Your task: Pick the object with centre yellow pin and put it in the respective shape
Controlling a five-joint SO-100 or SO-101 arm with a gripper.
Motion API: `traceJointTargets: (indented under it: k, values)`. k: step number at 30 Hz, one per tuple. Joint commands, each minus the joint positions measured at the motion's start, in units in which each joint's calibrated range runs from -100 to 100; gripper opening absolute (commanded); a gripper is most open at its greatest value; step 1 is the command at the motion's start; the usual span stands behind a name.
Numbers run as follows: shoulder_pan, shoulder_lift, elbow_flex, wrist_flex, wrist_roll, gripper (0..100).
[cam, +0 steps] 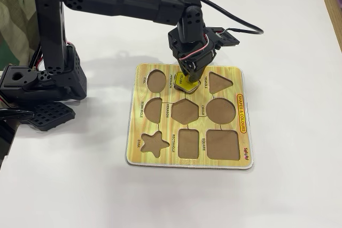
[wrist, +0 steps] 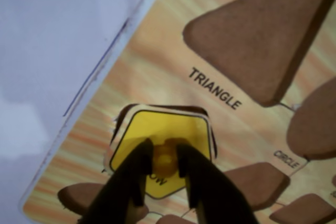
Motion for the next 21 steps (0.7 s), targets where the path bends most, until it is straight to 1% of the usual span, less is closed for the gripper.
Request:
traceJointTargets:
  k: [1, 3, 5, 12, 21]
  values:
    - [-0.07, -0.73, -1.71, -1.08, 0.16, 10]
    - [-0.17, -0.82, -1.62, -1.0, 0.16, 19]
    - [-0.17, -0.98, -1.44, -1.34, 0.1, 24]
    - [-0.27, -2.74, -1.8, -1.34, -0.47, 24]
    - [-0.07, -11.28, -1.53, -1.34, -0.47, 24]
